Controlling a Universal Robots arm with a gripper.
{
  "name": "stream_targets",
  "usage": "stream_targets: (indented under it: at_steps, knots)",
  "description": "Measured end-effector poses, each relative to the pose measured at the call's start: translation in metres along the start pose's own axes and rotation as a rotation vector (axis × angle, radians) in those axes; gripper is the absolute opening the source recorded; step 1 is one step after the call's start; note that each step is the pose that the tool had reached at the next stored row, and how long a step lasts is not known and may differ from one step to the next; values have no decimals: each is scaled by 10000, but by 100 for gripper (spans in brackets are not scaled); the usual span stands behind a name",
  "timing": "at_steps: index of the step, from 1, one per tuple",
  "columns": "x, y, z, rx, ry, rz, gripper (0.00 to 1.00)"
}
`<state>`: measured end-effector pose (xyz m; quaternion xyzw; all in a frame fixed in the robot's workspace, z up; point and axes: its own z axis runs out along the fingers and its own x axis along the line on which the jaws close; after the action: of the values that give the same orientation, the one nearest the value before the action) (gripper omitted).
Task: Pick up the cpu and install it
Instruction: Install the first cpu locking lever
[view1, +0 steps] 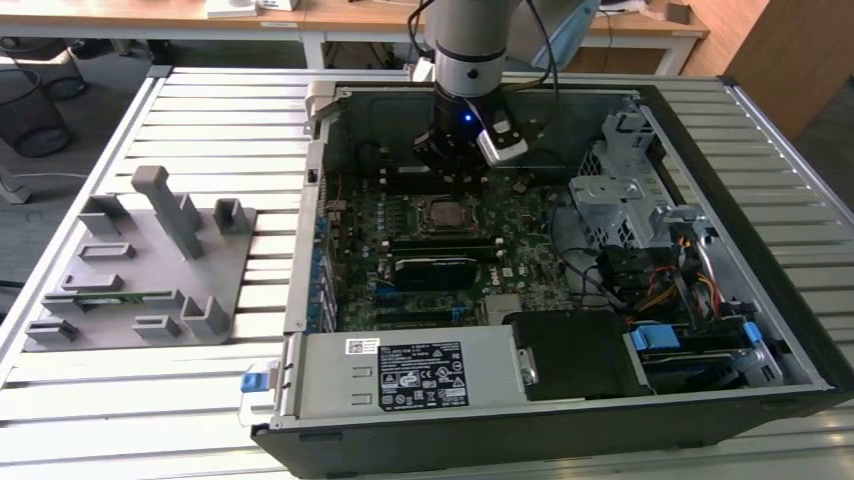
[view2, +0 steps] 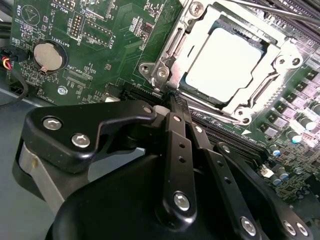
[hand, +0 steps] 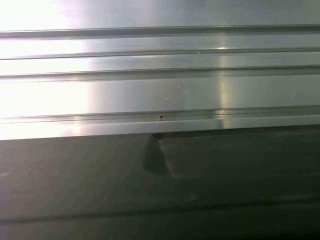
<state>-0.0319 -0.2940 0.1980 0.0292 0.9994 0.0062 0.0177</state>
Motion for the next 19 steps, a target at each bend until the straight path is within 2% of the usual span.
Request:
stream_targets:
  at_steps: [7,19]
  knots:
    - [-1,1,-23,-1,-1,0,11]
    - [0,0,18,28,-3,-1,11]
